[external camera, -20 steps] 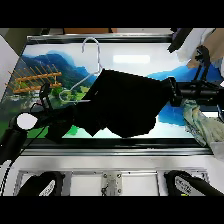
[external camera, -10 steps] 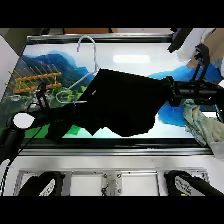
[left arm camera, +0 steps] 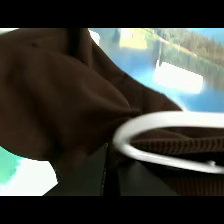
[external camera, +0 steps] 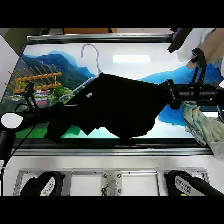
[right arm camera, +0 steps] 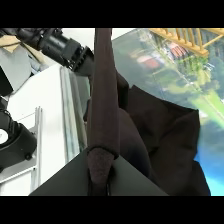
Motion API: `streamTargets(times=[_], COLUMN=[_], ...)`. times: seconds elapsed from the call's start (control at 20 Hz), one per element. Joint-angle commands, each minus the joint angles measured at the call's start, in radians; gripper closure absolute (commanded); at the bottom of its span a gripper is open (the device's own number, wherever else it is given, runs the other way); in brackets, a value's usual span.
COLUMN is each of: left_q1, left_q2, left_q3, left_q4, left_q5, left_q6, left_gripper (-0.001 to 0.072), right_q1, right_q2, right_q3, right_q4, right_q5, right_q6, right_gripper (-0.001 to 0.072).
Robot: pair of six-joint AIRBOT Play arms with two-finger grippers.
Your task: Fold the clothes and pants, and hang the long-sleeved shirts on hangers.
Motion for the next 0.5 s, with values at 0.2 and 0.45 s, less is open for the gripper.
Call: streamTargets(times=[0.2,0.45], left_q1=[0.105,0.102], left_q2=[0.089,0.177], left_q3=[0.001,0.085], left_q4=[0.008,0.01], left_q5=[-0.021,-0.057], left_q6=[0.037,0.037], left_gripper=[0.0684,0.0685], right_q1=[-0.051,-0.051], right_q2=[0.001,0.001], right_q3=[0.0,-0.049], right_q4=[-0.057,-0.034], right_q5=[0.042,0.023], right_q6=[-0.034,-0.059], right_gripper=[0.0701,0.0701])
